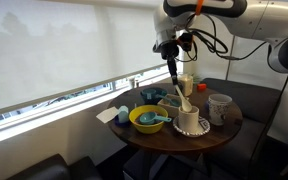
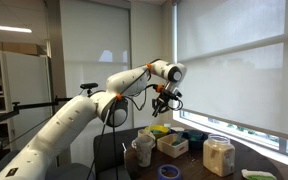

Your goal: Use the white spoon to transfer some contents from the clear jar into the white cup on the plate

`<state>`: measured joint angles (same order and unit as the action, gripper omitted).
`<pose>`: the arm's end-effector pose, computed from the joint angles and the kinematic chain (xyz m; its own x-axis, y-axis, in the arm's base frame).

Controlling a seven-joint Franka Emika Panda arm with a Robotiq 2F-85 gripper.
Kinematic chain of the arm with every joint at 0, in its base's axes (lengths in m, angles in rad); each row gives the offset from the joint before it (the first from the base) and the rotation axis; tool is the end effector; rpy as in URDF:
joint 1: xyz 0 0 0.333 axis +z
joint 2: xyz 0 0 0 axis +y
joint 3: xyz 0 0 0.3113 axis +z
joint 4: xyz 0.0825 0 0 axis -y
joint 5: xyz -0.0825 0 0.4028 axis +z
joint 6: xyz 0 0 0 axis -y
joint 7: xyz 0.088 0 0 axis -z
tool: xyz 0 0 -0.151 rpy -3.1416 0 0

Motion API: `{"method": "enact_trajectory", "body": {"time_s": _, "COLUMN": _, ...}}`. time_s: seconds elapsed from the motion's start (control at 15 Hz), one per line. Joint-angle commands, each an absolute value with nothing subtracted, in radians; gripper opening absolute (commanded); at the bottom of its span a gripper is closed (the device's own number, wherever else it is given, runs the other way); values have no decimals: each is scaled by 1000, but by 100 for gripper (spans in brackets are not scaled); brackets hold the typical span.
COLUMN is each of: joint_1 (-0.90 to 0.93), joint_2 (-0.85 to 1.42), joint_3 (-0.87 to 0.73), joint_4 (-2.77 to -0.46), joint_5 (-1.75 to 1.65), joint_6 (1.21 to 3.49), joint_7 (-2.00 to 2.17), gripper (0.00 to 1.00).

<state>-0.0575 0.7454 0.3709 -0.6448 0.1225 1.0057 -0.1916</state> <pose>0.6608 0.1247 0.5110 0.8238 0.5145 -0.2379 0.3939 -0.8214 -0.4125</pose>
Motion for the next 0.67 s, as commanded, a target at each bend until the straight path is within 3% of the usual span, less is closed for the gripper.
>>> {"method": "enact_trajectory", "body": {"time_s": 0.0, "joint_1": -47, "joint_2": 724, "joint_3": 369, "joint_4": -655, "joint_5": 114, "joint_6": 993, "joint_7": -180, "gripper": 45}}
{"method": "enact_trajectory", "body": {"time_s": 0.47, "joint_1": -143, "joint_2": 638, "joint_3": 386, "joint_4": -658, "joint_5": 215, "joint_6": 994, "joint_7": -117, "gripper": 94}}
{"method": "enact_trajectory", "body": {"time_s": 0.53, "joint_1": -91, "joint_2": 693, "joint_3": 372, "joint_4": -640, "joint_5": 159, "joint_6": 1005, "joint_7": -150, "gripper": 99}}
{"method": "enact_trajectory", "body": {"time_s": 0.6, "joint_1": -105, "joint_2": 678, "joint_3": 373, "joint_4": -639, "joint_5": 165, "joint_6": 1004, "joint_7": -149, "gripper": 83}}
